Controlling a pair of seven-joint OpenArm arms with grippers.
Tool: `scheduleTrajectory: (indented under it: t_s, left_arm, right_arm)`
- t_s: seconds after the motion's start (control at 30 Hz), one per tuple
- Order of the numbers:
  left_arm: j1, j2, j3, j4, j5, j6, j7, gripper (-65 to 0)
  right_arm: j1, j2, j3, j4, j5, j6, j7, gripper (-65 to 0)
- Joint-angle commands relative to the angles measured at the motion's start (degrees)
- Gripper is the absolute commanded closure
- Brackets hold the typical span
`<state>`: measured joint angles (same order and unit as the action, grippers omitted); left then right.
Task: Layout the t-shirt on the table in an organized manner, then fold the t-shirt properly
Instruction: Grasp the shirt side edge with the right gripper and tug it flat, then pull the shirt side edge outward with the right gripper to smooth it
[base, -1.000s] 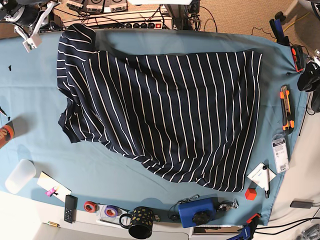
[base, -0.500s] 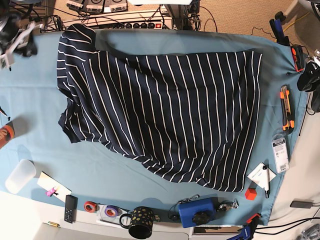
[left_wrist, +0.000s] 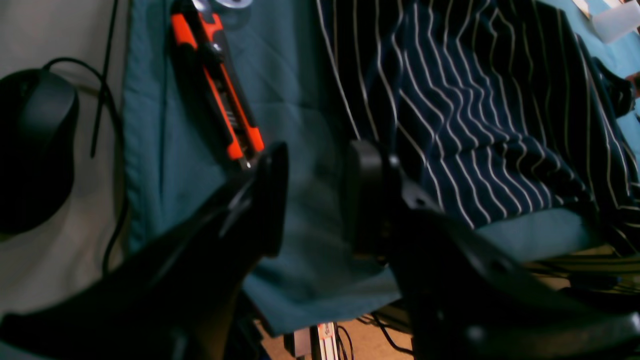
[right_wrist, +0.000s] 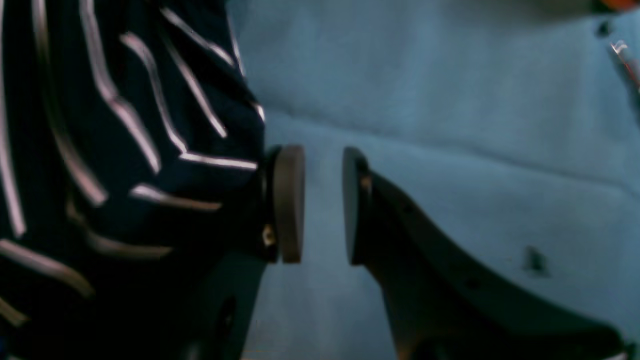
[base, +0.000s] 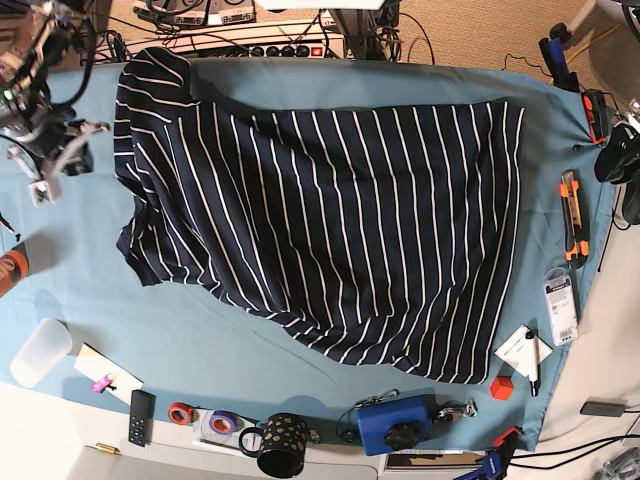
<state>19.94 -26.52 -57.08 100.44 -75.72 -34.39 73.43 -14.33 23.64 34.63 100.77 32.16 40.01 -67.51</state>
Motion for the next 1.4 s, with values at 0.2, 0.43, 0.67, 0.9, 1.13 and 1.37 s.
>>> scheduleTrajectory:
  t_s: [0.2,0.43,0.67,0.9,1.13,1.37]
  left_arm:
    - [-0.1,-1.2,-0.4,0.8,-1.5,-0.2,-1.5,-21.1]
    - [-0.1,-1.2,-0.4,0.8,-1.5,-0.2,-2.0,-21.1]
    - [-0.1,-1.2,-0.4,0.8,-1.5,-0.2,-2.8,-21.1]
    - [-0.1,-1.2,-0.4,0.8,-1.5,-0.2,-3.0,-21.1]
    - [-0.1,-1.2,-0.4,0.8,-1.5,-0.2,-2.9,-21.1]
    - [-0.1,-1.2,-0.4,0.8,-1.4,-0.2,-3.0,-21.1]
  right_arm:
    - [7.0,1.3,-7.0,-9.1,-0.1,0.0,1.1,-14.1]
    - [7.5,1.3,-12.2,-12.5,-4.7,-0.2,-1.6,-5.4]
    - [6.5,1.3,-10.4,-10.4,-1.2,-2.5,-9.6,0.0]
    - [-3.6,1.3,1.6,0.2,13.5,0.0,-12.5,0.0]
    - [-15.6,1.3,14.9,6.0,25.7,0.0,-12.5,0.0]
    - [-25.6,-0.2,21.0,6.1,28.9,0.0,-12.5,0.0]
